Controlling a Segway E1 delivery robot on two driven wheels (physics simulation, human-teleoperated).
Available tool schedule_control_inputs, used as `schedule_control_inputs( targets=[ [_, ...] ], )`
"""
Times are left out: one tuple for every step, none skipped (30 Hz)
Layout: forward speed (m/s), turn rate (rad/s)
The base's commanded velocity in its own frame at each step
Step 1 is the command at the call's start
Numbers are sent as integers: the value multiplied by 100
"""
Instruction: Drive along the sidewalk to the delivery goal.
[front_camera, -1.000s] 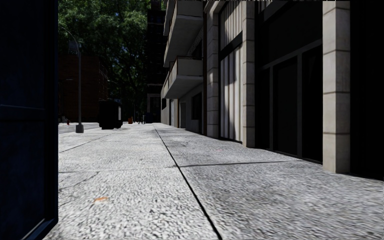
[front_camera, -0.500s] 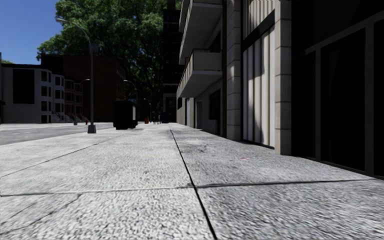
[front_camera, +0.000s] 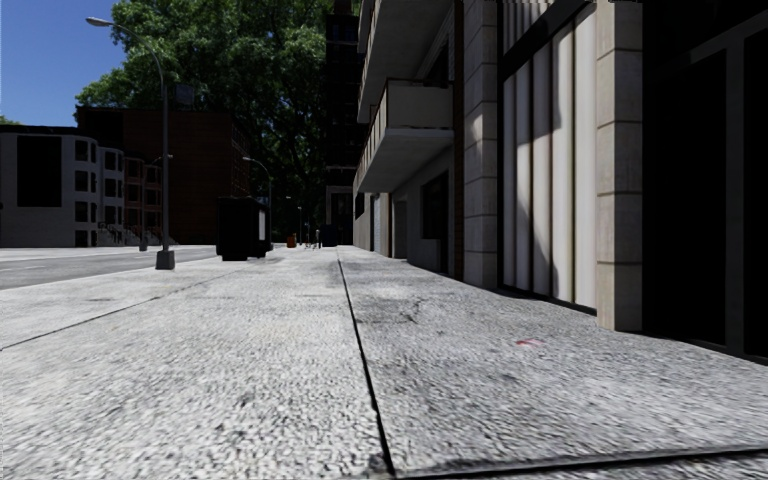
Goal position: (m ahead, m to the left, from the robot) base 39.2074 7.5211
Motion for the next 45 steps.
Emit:
schedule_control_inputs(
  targets=[
    [200, 25],
    [200, 28],
    [200, 28],
    [200, 29],
    [200, 29],
    [200, 29],
    [200, 29],
    [200, 29],
    [200, 29],
    [200, 29],
    [200, 29],
    [200, 29],
    [200, 29],
    [200, 29],
    [200, 29],
    [200, 29],
    [200, 35],
    [200, 35],
    [200, 38],
    [200, 39],
    [200, 39],
    [200, 39],
    [200, 39],
    [200, 40],
    [200, 40],
    [200, 40],
    [200, 40],
    [200, 40],
    [200, 40],
    [200, 40],
    [200, 33],
    [200, 0],
    [200, 0],
    [200, 0],
    [200, 0],
    [200, 0],
    [200, 0],
    [200, 0],
    [200, 0],
    [200, 0],
    [200, 0],
    [200, 0],
    [200, 0],
    [200, 0],
    [200, 0]
  ],
)
